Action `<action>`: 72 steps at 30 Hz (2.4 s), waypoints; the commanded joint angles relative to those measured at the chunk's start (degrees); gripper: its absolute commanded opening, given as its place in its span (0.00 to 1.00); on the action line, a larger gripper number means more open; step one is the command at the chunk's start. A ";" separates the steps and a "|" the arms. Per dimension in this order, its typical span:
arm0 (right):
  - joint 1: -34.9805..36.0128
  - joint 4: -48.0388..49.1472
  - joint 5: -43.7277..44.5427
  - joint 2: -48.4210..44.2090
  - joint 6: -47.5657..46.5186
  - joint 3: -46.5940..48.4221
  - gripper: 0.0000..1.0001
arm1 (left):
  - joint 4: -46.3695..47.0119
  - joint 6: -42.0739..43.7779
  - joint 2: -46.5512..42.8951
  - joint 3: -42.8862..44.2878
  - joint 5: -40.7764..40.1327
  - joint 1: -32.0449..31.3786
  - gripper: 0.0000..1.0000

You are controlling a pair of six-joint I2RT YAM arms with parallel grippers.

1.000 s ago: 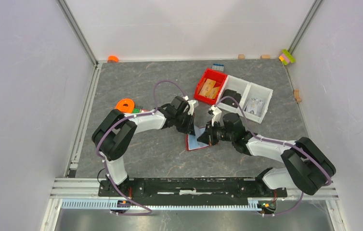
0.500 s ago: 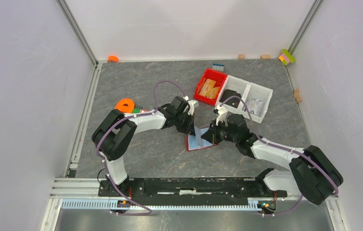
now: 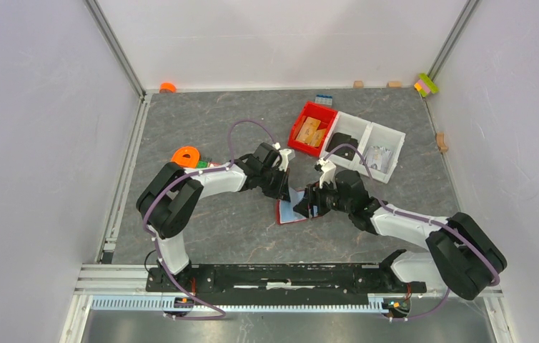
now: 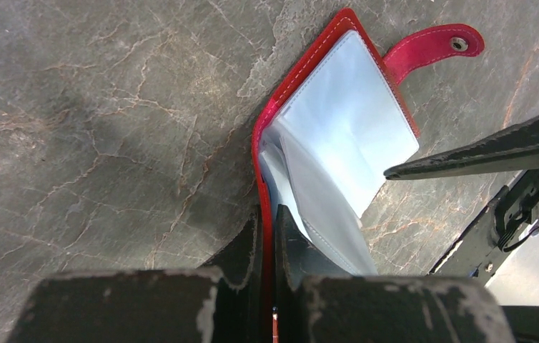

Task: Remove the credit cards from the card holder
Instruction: Remove the credit card from the card holder.

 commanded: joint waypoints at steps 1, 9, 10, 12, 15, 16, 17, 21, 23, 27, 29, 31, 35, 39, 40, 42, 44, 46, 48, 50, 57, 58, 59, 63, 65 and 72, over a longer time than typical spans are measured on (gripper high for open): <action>0.34 0.24 1.17 2.22 -1.55 1.71 0.69 | 1.63 -0.91 -1.61 -0.24 1.95 -0.38 0.05; 1.47 -1.21 3.22 3.34 -2.33 2.75 0.78 | 1.61 -1.17 -1.35 -0.18 2.03 -0.38 0.05; 1.69 -1.33 3.30 3.35 -2.46 2.84 0.80 | 1.66 -1.11 -1.30 -0.20 2.04 -0.38 0.05; 2.08 -1.11 3.36 3.28 -2.59 2.86 0.83 | 1.64 -1.18 -1.46 -0.20 2.12 -0.38 0.05; 2.56 -1.33 4.12 3.10 -2.80 3.02 0.85 | 1.61 -1.34 -1.53 -0.20 2.28 -0.38 0.05; 2.70 -1.65 4.47 3.14 -2.85 3.13 0.85 | 1.64 -1.35 -1.53 -0.20 2.32 -0.38 0.05; 2.80 -2.01 5.06 3.17 -3.00 3.34 0.85 | 1.61 -1.35 -1.53 -0.28 2.30 -0.38 0.05; 3.48 -4.81 8.83 3.63 -3.84 4.53 0.83 | 1.61 -1.35 -1.56 -0.29 2.22 -0.38 0.05; 4.14 -7.00 12.25 3.71 -4.51 5.53 0.82 | 1.57 -1.31 -1.54 -0.21 2.14 -0.40 0.05; 5.45 -10.33 18.98 2.73 -5.53 6.64 0.83 | 1.01 -1.07 -1.11 0.14 1.95 -0.38 0.05; 6.34 -11.30 21.88 1.83 -5.79 6.98 0.84 | 0.82 -1.01 -0.93 0.28 1.73 -0.38 0.05; 7.55 -12.27 24.62 1.13 -6.07 7.31 0.86 | 0.65 -1.12 -0.92 0.33 1.55 -0.38 0.05; 10.33 -13.56 28.31 1.03 -6.41 8.50 0.88 | 0.48 -1.60 -1.05 0.13 0.86 -0.38 0.04; 13.49 -14.19 31.88 0.79 -6.72 9.44 0.89 | 0.38 -2.55 -1.32 -0.02 0.03 -0.38 0.04; 13.97 -14.20 32.12 0.82 -6.64 9.60 0.89 | 0.38 -2.65 -1.44 -0.11 -0.15 -0.38 0.04; 14.92 -14.28 33.02 1.14 -6.76 9.95 0.90 | 0.32 -2.80 -1.45 -0.10 -0.39 -0.38 0.04; 16.30 -14.24 33.96 1.35 -7.22 10.46 0.90 | 0.21 -2.93 -1.45 -0.16 -0.43 -0.38 0.04; 17.28 -14.28 34.84 1.37 -7.49 10.81 0.90 | 0.34 -3.00 -1.43 -0.11 -0.48 -0.38 0.04; 17.98 -14.16 35.43 1.20 -7.60 10.90 0.90 | 0.29 -3.11 -1.35 -0.20 -0.59 -0.38 0.04; 18.49 -14.66 36.95 1.26 -7.51 11.18 0.91 | 0.29 -3.16 -1.44 -0.19 -0.60 -0.38 0.04; 21.48 -22.97 49.23 5.10 -5.56 15.79 0.90 | -0.08 -3.59 -2.15 -0.53 -1.89 -0.36 0.04; 21.62 -24.48 50.90 5.95 -5.15 16.52 0.90 | -0.17 -3.63 -2.24 -0.55 -2.08 -0.30 0.04; 21.60 -25.42 51.86 6.67 -4.85 17.23 0.90 | -0.28 -3.64 -2.27 -0.55 -2.13 -0.29 0.04; 21.71 -27.40 54.18 8.01 -4.36 18.43 0.89 | -0.39 -3.77 -2.67 -0.73 -2.44 -0.20 0.04; 21.67 -27.73 55.28 7.53 -4.39 18.34 0.89 | -0.41 -3.79 -2.80 -0.73 -2.62 -0.14 0.04; 21.70 -30.02 60.45 5.87 -4.69 18.63 0.88 | -0.44 -3.76 -2.68 -0.71 -2.58 -0.04 0.04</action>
